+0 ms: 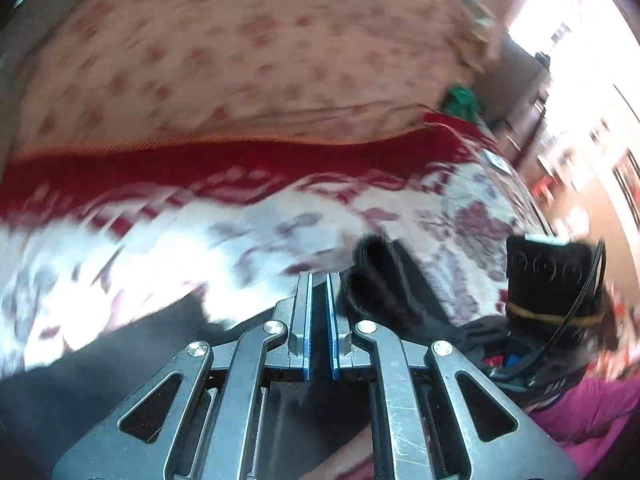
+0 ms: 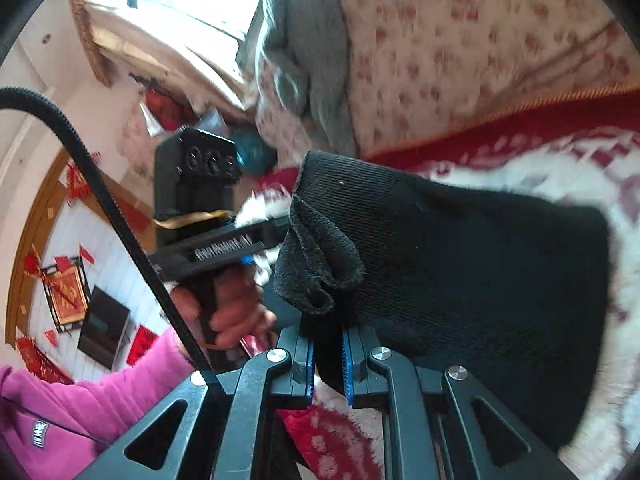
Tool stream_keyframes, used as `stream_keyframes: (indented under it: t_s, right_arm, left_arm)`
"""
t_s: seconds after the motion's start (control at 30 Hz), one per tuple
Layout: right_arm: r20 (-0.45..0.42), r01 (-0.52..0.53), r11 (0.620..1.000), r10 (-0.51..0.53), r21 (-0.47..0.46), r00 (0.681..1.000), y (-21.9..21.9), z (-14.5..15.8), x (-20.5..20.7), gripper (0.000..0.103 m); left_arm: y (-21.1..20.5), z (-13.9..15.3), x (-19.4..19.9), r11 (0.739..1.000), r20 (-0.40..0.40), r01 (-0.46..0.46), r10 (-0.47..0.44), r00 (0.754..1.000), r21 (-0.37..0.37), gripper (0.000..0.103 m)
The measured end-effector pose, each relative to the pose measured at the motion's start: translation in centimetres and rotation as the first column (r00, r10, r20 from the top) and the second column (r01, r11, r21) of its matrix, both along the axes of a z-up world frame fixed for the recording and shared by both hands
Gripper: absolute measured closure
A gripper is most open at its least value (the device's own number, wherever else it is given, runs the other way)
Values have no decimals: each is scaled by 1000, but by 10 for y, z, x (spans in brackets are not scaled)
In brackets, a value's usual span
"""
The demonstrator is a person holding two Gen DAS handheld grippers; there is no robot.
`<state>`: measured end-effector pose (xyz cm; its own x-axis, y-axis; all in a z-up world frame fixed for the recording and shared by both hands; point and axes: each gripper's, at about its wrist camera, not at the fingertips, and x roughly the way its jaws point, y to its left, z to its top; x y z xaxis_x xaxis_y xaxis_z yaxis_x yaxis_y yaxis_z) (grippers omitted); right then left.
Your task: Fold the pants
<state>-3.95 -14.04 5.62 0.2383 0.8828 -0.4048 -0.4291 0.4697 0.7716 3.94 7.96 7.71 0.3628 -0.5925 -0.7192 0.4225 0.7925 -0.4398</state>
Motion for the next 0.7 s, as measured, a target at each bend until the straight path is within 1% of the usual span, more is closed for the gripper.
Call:
stream_keyframes:
  t_s: [0.1,0.17,0.23,0.27,0.3,0.33,0.37,0.4,0.47,0.53,0.6,0.63,0.67,0.7]
  right_arm:
    - [-50,-33,999,31,-30,998,22,-25,9,89]
    - [-97,-24,999,20,-34,995,31,-37,14,86]
    - [-94,-33,999,31,-16,995,34,-34,14,75]
    - [-83,-50,999,49,-13,995,34,-29,13,69]
    - [-74,-69,997,68,-14,995,33,-24,11,67]
    - [-71,-79,997,78,-18,994,31,-19,9,67]
    - [-62,-81,997,79,-22,995,25,-12,5,67]
    - [-47,-67,998,66,-18,997,18,-6,2,67]
    - [-21,-19,1000,19,-18,1000,0,2,-6,67]
    - [7,74,997,-74,-37,997,-29,11,-11,66]
    - [32,155,985,-153,-72,988,-54,16,-16,59]
    - [40,200,976,-197,-86,979,-68,15,-16,50]
    - [43,226,969,-222,-97,974,-74,15,-15,47]
    - [36,267,955,-265,-128,964,-85,9,-12,46]
  left_arm:
    - [30,-15,-5,995,-36,-95,95,995,12,97]
    - [42,-23,-5,992,-75,-127,127,989,3,97]
    - [52,-28,-10,987,-95,-160,159,983,-5,97]
    - [54,-27,-12,986,-97,-164,163,982,-8,95]
    - [56,-25,-16,986,-93,-168,166,982,-11,88]
    - [58,-23,-19,985,-88,-171,169,982,-16,83]
    - [59,-18,-23,985,-82,-171,169,982,-28,72]
    - [59,-13,-27,984,-76,-174,170,983,-48,62]
    - [58,-4,-35,981,-57,-178,173,983,-84,55]
    - [52,5,-41,981,-30,-173,171,985,-89,54]
    - [43,11,-49,982,-10,-167,167,986,-84,54]
    - [38,12,-50,984,-7,-162,162,987,-80,54]
    - [31,12,-52,985,-3,-152,152,988,-80,54]
    - [27,11,-54,986,-3,-144,144,990,-85,54]
